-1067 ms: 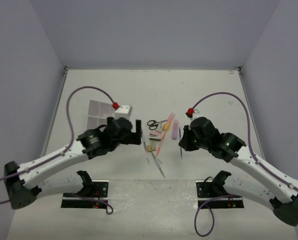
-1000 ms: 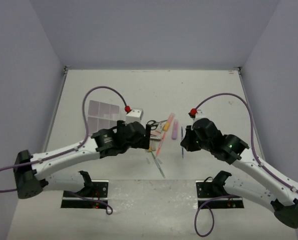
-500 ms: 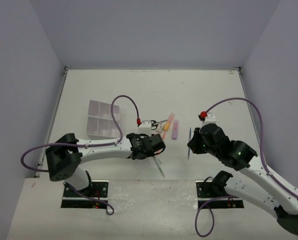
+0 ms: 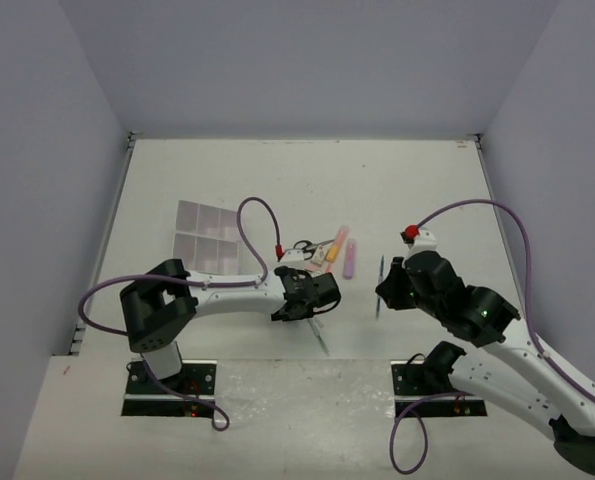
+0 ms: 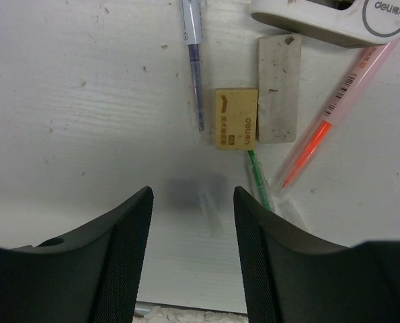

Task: Sort the stationery into containers
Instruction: Close the pen cap on the pen.

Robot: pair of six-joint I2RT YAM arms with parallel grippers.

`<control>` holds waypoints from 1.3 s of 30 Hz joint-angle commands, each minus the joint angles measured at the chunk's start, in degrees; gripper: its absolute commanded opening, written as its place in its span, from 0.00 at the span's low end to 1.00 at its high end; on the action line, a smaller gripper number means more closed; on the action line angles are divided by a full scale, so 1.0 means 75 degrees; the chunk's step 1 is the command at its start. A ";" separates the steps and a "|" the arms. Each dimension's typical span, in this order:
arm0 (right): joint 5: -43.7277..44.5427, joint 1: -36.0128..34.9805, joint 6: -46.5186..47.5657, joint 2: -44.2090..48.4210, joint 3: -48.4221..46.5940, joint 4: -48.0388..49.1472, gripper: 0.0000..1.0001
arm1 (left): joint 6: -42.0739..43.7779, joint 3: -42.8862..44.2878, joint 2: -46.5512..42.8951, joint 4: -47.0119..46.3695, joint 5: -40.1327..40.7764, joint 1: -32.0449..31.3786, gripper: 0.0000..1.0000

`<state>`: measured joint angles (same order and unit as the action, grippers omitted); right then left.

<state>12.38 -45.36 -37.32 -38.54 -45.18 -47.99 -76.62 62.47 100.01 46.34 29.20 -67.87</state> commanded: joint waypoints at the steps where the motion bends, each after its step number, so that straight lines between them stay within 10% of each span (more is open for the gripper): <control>1: 0.0096 0.0011 -0.0066 0.0213 0.0087 0.0276 0.00 | -0.0881 0.0629 0.0600 0.1054 0.0057 -0.0156 0.53; 26: -0.0401 -0.0010 0.0160 0.0601 0.0246 0.0598 0.00 | -0.1094 0.0042 0.0558 -0.0056 -0.0424 -0.0360 0.42; 34: -0.0432 0.0001 0.0195 0.0509 0.0245 0.0621 0.00 | -0.1114 -0.0690 0.0208 -0.0521 -0.0452 -0.0348 0.27; 39: -0.0409 -0.0010 0.0196 0.0486 0.0223 0.0598 0.00 | -0.1058 -0.1082 0.0039 -0.0947 -0.0553 -0.0348 0.00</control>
<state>9.47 -45.36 -36.40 -34.52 -43.68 -45.30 -83.28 57.95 99.30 42.33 26.62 -70.52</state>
